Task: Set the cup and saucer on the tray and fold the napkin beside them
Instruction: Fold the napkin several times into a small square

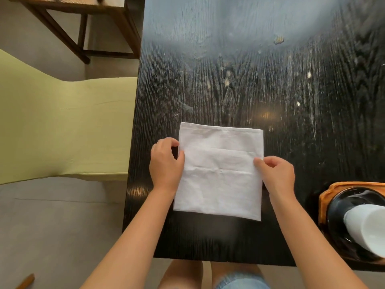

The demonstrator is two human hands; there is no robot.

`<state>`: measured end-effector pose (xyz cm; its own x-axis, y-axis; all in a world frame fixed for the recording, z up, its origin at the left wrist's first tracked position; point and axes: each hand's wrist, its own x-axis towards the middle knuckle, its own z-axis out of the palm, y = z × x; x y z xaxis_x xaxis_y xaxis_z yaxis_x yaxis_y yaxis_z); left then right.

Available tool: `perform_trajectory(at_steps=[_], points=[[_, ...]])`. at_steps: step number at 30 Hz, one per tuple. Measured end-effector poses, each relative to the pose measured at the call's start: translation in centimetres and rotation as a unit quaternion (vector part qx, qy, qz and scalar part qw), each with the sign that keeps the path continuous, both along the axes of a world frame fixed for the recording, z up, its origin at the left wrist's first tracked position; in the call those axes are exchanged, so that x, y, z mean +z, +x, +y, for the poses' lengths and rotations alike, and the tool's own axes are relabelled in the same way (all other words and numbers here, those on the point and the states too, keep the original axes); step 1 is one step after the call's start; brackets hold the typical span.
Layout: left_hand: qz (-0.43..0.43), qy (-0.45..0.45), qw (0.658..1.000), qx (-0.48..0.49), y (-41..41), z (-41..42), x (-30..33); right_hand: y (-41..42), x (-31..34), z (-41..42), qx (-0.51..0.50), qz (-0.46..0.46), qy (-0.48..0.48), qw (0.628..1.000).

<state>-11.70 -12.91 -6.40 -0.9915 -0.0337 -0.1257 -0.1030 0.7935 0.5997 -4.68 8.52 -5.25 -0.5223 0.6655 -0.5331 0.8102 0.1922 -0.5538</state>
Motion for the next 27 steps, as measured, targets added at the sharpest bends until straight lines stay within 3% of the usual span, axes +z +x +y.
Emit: perform_trajectory(at_steps=[2,4,7,11,14,17,22,27], points=[[0.034,-0.058,0.996,-0.066,0.0,0.3,-0.6,-0.2,-0.1,0.3,0.025,-0.021,0.050,0.998],[0.042,-0.133,0.974,-0.179,-0.2,0.0,-1.3,-0.5,0.0,0.2,0.066,-0.028,0.177,0.982],[0.022,-0.185,0.936,-0.299,-0.7,-1.1,-2.4,-1.6,0.4,-2.4,0.168,0.063,0.312,0.933],[0.003,-0.205,0.926,-0.319,-0.8,-2.2,-3.6,-3.8,-2.2,-8.1,0.409,0.122,0.263,0.865],[0.019,-0.216,0.921,-0.325,-1.0,-2.1,-4.0,-4.9,-4.3,-9.1,0.484,0.097,0.254,0.832],[0.021,-0.218,0.918,-0.330,-1.0,-2.0,-4.0,-3.9,-5.2,-5.2,0.479,0.055,0.292,0.826],[0.009,-0.228,0.917,-0.328,-0.9,-2.0,-3.8,-1.1,-4.3,2.4,0.406,-0.047,0.334,0.849],[0.019,-0.230,0.918,-0.323,-1.0,-1.9,-3.9,-1.2,-1.9,-0.6,0.327,0.003,0.366,0.871]])
